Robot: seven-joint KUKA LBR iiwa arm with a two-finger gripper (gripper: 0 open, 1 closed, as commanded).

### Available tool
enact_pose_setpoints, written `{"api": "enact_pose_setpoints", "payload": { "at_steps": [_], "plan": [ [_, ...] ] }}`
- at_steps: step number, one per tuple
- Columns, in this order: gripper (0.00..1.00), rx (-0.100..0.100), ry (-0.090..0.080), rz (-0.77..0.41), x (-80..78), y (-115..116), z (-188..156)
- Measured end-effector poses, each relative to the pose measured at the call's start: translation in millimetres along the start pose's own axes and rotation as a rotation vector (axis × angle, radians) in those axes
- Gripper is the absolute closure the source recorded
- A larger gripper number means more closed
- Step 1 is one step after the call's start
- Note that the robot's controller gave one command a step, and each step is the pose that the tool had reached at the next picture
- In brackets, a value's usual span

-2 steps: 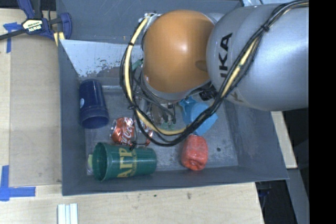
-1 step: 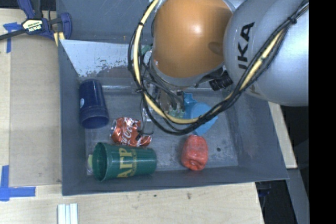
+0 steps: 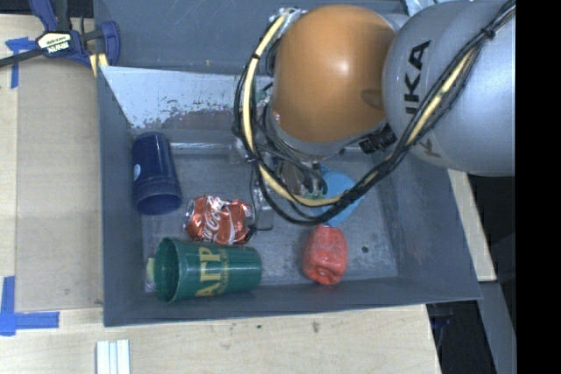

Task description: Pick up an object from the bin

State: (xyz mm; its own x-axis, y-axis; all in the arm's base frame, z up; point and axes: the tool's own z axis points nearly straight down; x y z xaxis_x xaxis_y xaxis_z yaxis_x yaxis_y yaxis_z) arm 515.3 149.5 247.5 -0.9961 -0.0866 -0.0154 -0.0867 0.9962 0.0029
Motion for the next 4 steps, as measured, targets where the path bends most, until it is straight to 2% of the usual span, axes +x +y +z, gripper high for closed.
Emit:
{"api": "enact_pose_setpoints", "payload": {
  "at_steps": [1, 2, 3, 4],
  "plan": [
    [0.0, 0.002, 0.012, 0.019, 4.1, -10.9, 40.7],
    [0.0, 0.0, 0.004, 0.117, -11.5, -1.9, 57.9],
    [0.0, 0.0, 0.0, -0.108, -26.6, 3.2, 97.7],
    [1.0, -0.003, -0.013, -0.125, -24.8, 6.5, 173.4]
  ]
}}
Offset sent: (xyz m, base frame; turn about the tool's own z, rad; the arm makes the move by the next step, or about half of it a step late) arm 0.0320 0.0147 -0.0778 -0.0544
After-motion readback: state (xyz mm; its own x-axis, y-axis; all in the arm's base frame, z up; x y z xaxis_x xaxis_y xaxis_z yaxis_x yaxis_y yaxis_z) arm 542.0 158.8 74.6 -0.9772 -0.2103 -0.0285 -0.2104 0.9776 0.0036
